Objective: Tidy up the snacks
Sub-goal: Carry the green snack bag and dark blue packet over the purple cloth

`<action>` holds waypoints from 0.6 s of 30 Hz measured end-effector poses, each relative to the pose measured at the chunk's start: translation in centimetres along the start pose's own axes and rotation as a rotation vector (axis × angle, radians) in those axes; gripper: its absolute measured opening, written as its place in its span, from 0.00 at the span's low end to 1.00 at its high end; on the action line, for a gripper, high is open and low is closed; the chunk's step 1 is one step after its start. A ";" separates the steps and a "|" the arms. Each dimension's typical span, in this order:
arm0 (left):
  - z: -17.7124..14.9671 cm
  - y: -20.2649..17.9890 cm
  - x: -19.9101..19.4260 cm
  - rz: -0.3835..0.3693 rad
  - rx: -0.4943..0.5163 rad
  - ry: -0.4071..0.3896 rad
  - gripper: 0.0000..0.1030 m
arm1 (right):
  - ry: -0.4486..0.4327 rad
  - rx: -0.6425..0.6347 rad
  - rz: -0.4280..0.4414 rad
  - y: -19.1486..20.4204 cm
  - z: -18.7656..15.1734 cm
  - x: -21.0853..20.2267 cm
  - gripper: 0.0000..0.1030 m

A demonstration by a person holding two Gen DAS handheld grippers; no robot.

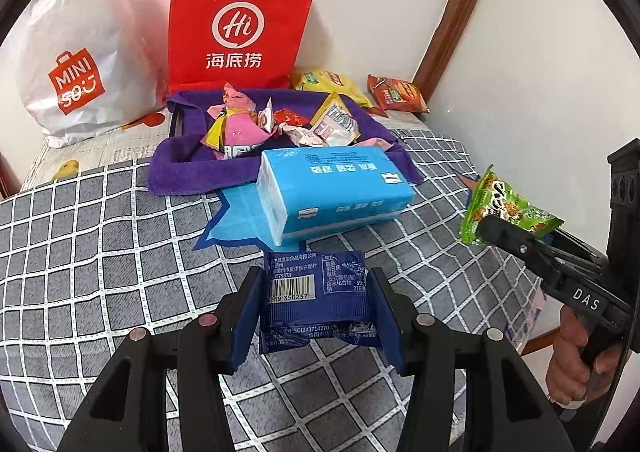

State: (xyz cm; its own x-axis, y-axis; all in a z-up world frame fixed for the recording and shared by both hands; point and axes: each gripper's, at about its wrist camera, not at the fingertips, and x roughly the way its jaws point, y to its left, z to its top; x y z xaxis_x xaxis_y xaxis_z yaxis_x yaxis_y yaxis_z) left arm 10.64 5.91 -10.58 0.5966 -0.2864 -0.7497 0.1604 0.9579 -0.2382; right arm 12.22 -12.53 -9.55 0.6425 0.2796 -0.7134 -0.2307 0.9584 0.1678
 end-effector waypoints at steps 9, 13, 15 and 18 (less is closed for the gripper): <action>2.2 -1.3 -1.0 -0.006 0.024 -0.017 0.48 | -0.012 -0.006 0.002 0.7 2.4 -0.6 0.55; 4.1 -1.4 -0.8 -0.005 0.019 -0.034 0.48 | -0.006 -0.002 -0.006 0.3 3.9 0.0 0.55; 4.9 -1.4 -0.6 -0.008 0.020 -0.041 0.48 | 0.003 0.006 -0.004 -0.1 4.8 0.5 0.55; 6.6 -1.2 -0.6 0.004 0.020 -0.066 0.48 | 0.009 0.004 0.003 -0.4 6.4 1.6 0.55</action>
State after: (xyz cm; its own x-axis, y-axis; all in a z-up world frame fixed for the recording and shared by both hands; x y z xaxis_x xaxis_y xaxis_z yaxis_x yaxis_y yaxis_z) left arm 15.28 5.04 -5.79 0.6479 -0.2814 -0.7078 0.1736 0.9594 -0.2224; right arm 18.00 -12.12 -6.42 0.6351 0.2820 -0.7191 -0.2298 0.9578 0.1726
